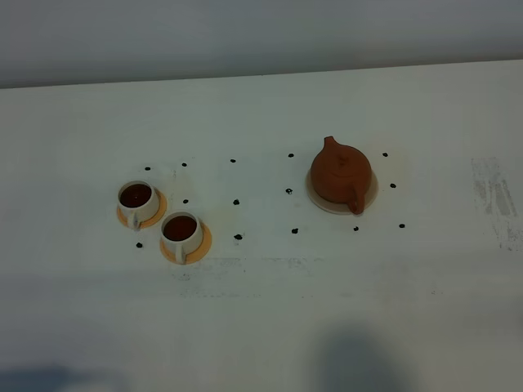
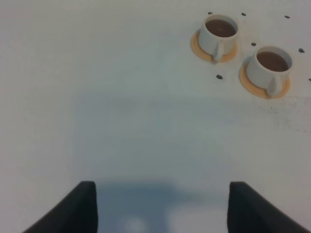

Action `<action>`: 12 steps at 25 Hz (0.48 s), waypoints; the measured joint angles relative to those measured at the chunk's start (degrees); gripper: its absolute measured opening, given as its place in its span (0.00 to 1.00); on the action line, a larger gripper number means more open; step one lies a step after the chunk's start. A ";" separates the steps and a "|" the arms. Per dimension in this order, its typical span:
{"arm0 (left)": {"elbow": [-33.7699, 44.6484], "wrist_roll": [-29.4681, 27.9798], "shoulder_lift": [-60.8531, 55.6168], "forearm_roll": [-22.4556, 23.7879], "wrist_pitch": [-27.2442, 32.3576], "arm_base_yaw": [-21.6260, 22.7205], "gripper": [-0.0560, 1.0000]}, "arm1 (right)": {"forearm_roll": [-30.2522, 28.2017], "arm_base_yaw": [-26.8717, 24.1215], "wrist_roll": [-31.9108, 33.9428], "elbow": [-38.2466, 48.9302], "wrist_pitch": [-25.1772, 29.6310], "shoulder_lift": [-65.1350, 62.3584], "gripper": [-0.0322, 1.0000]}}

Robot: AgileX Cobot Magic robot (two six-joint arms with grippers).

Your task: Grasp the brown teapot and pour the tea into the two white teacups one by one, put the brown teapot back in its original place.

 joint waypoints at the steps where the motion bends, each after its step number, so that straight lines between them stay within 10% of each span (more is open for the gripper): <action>1: 0.00 0.00 0.00 0.00 0.00 0.00 0.59 | 0.00 0.00 0.00 0.00 0.00 0.00 0.20; 12: 0.00 0.00 0.00 0.00 0.00 0.00 0.59 | 0.06 0.00 0.00 0.00 0.00 0.00 0.20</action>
